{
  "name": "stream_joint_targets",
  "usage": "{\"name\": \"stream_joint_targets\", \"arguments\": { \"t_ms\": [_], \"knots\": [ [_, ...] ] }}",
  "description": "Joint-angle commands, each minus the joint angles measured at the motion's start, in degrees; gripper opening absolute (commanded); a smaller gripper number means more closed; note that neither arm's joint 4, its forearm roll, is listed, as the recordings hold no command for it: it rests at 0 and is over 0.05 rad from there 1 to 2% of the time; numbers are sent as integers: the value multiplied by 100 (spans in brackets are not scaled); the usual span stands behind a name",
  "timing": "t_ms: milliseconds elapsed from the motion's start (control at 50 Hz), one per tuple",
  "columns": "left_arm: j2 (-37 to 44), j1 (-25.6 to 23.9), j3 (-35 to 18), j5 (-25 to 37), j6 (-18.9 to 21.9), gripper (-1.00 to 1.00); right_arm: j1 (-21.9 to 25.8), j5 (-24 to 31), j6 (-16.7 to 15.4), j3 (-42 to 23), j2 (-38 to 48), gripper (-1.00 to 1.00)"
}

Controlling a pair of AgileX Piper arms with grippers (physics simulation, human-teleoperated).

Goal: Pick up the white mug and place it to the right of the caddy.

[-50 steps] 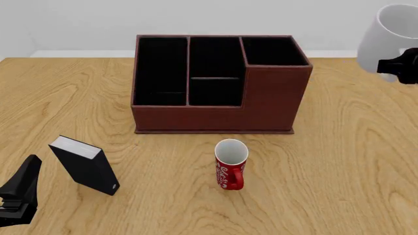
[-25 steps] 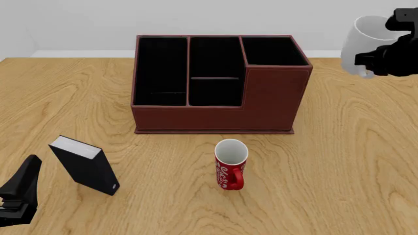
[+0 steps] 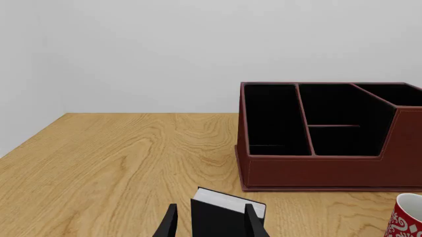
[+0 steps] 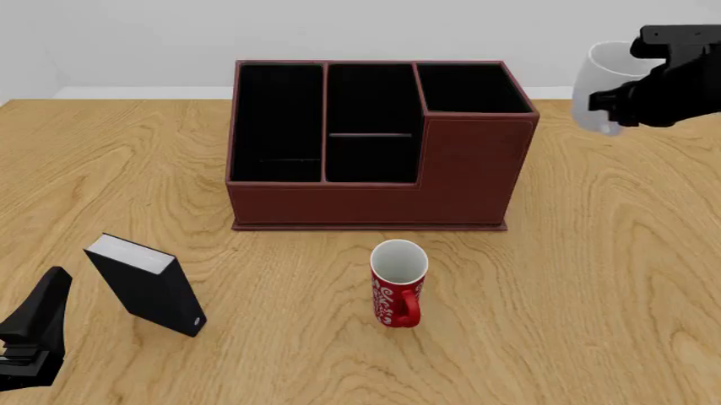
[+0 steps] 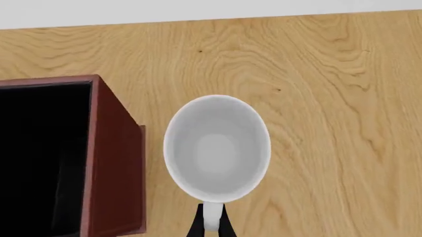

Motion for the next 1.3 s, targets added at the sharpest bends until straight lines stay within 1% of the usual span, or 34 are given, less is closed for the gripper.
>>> {"name": "stream_joint_targets", "arguments": {
  "t_ms": [20, 280, 440, 500, 920, 1000, 1300],
  "knots": [
    [0, 0, 0, 0, 0, 100, 12, -65, 33, -388, 493, -100],
    [0, 0, 0, 0, 0, 100, 56, -240, -182, -435, 787, -100],
    [0, 0, 0, 0, 0, 100, 36, -383, -148, -364, 979, -100],
    [0, 0, 0, 0, 0, 100, -21, -445, -203, -182, 902, -100],
    [0, 0, 0, 0, 0, 100, 217, -753, -131, 292, 976, -100],
    [0, 0, 0, 0, 0, 100, 277, -831, -74, 339, 1067, -100],
    [0, 0, 0, 0, 0, 100, 304, -1016, 17, 539, 1136, -100]
  ]
}}
